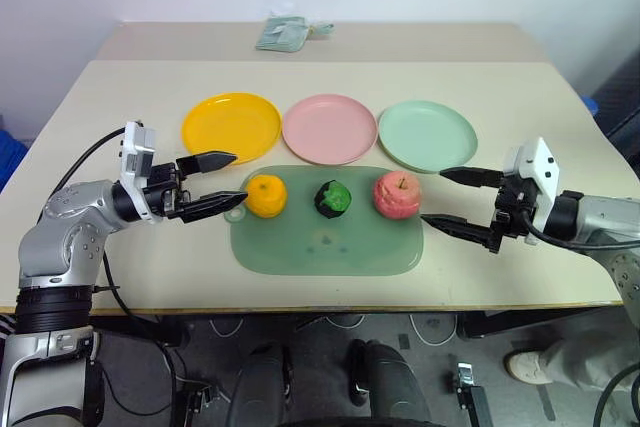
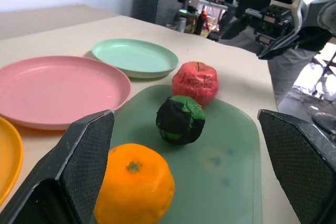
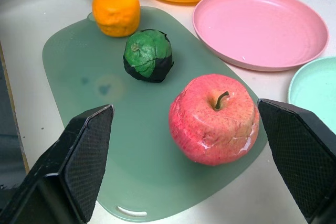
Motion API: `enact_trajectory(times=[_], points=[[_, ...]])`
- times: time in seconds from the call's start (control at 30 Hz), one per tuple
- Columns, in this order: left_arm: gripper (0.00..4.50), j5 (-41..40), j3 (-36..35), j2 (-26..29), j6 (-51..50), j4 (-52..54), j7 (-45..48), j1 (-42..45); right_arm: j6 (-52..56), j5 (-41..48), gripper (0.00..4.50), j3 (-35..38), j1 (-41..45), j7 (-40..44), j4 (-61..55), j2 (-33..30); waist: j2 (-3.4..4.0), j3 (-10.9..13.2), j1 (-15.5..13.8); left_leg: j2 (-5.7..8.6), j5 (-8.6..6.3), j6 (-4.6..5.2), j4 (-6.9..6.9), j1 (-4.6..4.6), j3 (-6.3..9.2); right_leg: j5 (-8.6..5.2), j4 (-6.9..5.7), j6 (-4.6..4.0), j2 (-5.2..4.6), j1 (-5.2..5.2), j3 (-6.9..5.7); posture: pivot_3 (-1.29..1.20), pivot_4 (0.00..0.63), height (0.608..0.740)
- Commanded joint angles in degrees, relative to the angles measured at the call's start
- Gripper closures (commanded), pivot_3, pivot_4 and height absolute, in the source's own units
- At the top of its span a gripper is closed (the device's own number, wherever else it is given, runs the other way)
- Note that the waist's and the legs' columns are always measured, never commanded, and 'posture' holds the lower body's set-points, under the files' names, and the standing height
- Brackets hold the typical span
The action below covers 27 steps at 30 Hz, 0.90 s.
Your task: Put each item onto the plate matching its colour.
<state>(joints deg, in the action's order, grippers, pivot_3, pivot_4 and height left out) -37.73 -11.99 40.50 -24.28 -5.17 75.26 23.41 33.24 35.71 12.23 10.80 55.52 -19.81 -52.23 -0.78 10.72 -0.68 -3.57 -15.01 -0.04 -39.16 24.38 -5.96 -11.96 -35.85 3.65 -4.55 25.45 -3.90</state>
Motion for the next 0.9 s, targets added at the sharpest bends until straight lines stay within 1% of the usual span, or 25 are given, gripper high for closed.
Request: enact_trajectory(times=[0.03, 0.23, 0.4, 0.5, 0.6, 0.73, 0.9], points=[[0.0, -0.55, -0.45, -0.02, 0.91, 1.47, 0.03, 1.17, -1.31, -0.11, 0.03, 1.51, 0.87, -0.06, -0.28, 0.2, 0.0, 0.0, -0.06, 0.0, 0.0, 0.0, 0.0, 0.0, 0.0, 0.0, 0.0, 0.0, -0.01, 0.0, 0.0, 0.0, 0.15, 0.74], [0.0, -1.04, -1.85, 1.0, 0.74, 1.0, 0.13, 0.85, -0.68, 1.35, 0.03, 1.34, 3.46, 0.44, -0.01, 0.92, 0.0, 0.0, 0.0, 0.0, 0.0, 0.0, -0.01, 0.0, 0.0, 0.0, 0.0, 0.0, -0.01, 0.0, 0.0, 0.0, 0.15, 0.74], [0.0, -0.51, -3.6, 2.78, 2.08, -4.18, 1.99, 1.45, 1.64, 6.59, 0.03, 1.37, 4.48, -0.78, -5.72, 3.42, 0.01, 0.0, 0.1, -0.02, 0.0, 0.0, 0.0, -0.01, 0.0, 0.0, -0.03, 0.0, 0.02, 0.02, 0.0, 0.0, 0.15, 0.74], [0.0, 1.21, -3.75, 3.06, 5.64, -9.08, 3.16, 2.29, 2.72, 7.79, 0.03, -0.77, 5.2, -3.21, -9.57, 5.46, 0.01, 0.0, 0.01, -0.02, 0.0, 0.0, 0.0, -0.01, 0.0, 0.0, -0.06, 0.0, 0.01, 0.03, -0.01, 0.0, 0.15, 0.74], [0.0, 2.53, -3.38, 2.57, 7.57, -11.16, 2.42, 3.41, 3.78, 8.39, 0.03, -2.66, 6.14, -5.41, -11.42, 7.53, 0.0, 0.0, -0.05, -0.02, 0.0, 0.0, -0.01, -0.01, 0.0, 0.0, -0.04, -0.01, -0.01, 0.02, -0.01, 0.0, 0.15, 0.74], [0.0, 5.88, -0.98, 0.36, 10.04, -12.66, -0.73, 5.68, 2.31, 6.56, 0.03, -4.25, 6.94, -7.01, -11.5, 9.24, -0.01, 0.0, -0.25, 0.02, 0.0, 0.0, -0.01, 0.03, 0.01, 0.0, -0.01, -0.01, -0.06, 0.0, -0.01, 0.0, 0.15, 0.74], [0.0, 6.22, 1.31, -3.2, 8.03, -12.18, -2.74, 6.28, 1.6, 5.36, 0.03, -7.22, 7.52, -8.43, -12.85, 11.16, -0.02, -0.01, 0.07, 0.03, 0.0, 0.0, -0.02, 0.01, 0.0, 0.01, -0.04, 0.01, -0.04, -0.01, -0.01, 0.0, 0.15, 0.74]])
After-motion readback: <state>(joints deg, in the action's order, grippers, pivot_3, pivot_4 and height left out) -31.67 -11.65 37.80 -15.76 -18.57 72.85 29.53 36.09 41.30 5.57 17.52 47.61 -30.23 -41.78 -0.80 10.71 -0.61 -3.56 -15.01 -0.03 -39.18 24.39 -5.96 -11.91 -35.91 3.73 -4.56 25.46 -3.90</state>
